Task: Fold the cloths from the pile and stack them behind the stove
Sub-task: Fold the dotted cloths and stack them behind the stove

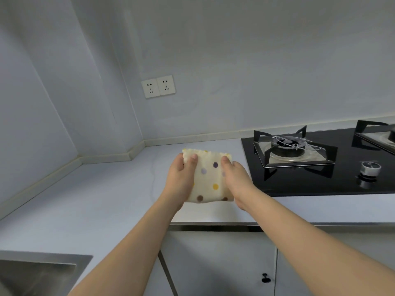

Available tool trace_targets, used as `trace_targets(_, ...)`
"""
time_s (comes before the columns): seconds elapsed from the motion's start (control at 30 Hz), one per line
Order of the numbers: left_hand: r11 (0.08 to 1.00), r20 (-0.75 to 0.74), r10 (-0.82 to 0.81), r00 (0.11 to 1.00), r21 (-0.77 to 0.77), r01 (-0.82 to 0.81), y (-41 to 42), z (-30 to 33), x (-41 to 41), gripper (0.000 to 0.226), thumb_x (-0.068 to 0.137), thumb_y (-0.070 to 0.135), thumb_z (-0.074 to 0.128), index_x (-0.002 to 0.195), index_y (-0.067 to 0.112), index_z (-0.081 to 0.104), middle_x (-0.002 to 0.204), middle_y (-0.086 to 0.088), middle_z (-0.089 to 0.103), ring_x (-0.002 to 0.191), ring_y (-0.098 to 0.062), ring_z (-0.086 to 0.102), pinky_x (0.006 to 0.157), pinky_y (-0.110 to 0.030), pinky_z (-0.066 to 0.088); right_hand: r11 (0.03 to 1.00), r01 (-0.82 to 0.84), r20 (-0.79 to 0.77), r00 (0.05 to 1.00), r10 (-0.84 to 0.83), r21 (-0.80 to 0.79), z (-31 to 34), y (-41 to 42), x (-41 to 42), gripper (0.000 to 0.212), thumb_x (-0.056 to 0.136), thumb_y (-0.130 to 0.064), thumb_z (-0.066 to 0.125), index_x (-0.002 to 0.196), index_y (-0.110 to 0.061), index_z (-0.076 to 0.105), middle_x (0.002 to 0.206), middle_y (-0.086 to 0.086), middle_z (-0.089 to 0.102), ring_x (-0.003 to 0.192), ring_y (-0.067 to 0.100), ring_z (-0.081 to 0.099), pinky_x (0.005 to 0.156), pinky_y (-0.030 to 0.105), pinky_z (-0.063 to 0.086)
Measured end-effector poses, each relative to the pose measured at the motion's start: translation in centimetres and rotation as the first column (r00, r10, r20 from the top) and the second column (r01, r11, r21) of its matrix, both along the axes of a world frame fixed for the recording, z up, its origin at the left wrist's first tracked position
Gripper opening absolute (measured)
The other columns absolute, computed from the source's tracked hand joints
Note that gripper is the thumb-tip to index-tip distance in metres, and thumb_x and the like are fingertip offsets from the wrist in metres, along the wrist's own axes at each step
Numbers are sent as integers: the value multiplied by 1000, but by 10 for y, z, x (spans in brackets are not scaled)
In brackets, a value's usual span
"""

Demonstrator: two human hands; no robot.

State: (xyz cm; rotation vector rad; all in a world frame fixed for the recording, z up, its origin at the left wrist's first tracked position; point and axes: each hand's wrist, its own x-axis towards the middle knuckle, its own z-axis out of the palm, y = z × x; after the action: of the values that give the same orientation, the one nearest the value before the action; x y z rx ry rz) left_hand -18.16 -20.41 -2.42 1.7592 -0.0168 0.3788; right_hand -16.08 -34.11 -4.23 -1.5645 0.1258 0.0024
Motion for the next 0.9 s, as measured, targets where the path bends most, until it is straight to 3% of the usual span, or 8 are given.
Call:
trace_targets(0.13, 960, 84, 171, 982, 212, -185, 2, -12, 24, 33, 101, 41, 40, 86, 11, 44, 74, 1, 52, 66, -19, 50, 59, -33, 41, 985, 132, 183, 977, -111, -111, -8, 6, 26, 36, 101, -44, 32, 99, -12, 50, 93, 4, 59, 81, 21, 59, 71, 36, 51)
trace_targets(0.27, 938, 79, 203, 976, 270, -217, 5, -37, 71, 30, 103, 36, 35, 79, 18, 34, 68, 2, 49, 57, -15, 43, 51, -30, 34, 959, 171, 243, 963, -115, -225, -31, 16, 74, 35, 102, -43, 29, 96, -13, 46, 83, -2, 54, 74, 17, 54, 63, 32, 42)
trace_targets(0.47, 950, -34, 188, 982, 259, -173, 5, -42, 142, 31, 103, 32, 36, 75, 19, 31, 63, 7, 42, 50, -6, 36, 48, -23, 32, 953, 177, 107, 982, -155, -245, -35, 22, 140, 36, 102, -44, 30, 95, -13, 47, 84, -1, 55, 76, 19, 54, 69, 34, 44)
trace_targets(0.57, 970, -79, 120, 990, 221, -100, -6, 2, 159, 31, 103, 32, 38, 76, 18, 34, 65, 8, 44, 53, -6, 40, 50, -21, 34, 975, 185, -12, 982, -188, -126, 2, 6, 153, 37, 100, -49, 31, 91, -17, 49, 90, 4, 60, 82, 24, 61, 79, 43, 54)
trace_targets(0.7, 987, -197, 1, 980, 160, 31, -35, 84, 156, 29, 102, 37, 40, 80, 17, 40, 71, 4, 51, 62, -12, 49, 58, -26, 43, 969, 221, -150, 960, -236, -115, 79, -29, 143, 37, 98, -52, 33, 93, -21, 51, 95, 6, 64, 87, 27, 65, 83, 51, 55)
trace_targets(0.8, 987, -279, -38, 960, 141, 80, -65, 134, 147, 28, 101, 37, 39, 83, 16, 44, 78, 1, 55, 68, -16, 54, 61, -30, 45, 958, 258, -208, 937, -280, -125, 132, -60, 127, 39, 96, -55, 34, 101, -22, 52, 99, 5, 64, 89, 27, 65, 82, 50, 55)
trace_targets(0.9, 984, -334, -68, 940, 132, 119, -98, 161, 144, 28, 101, 37, 40, 83, 16, 43, 80, 0, 55, 69, -18, 54, 64, -33, 46, 944, 294, -248, 913, -323, -147, 164, -95, 119, 39, 98, -51, 35, 110, -19, 51, 101, 4, 62, 88, 26, 64, 71, 40, 56)
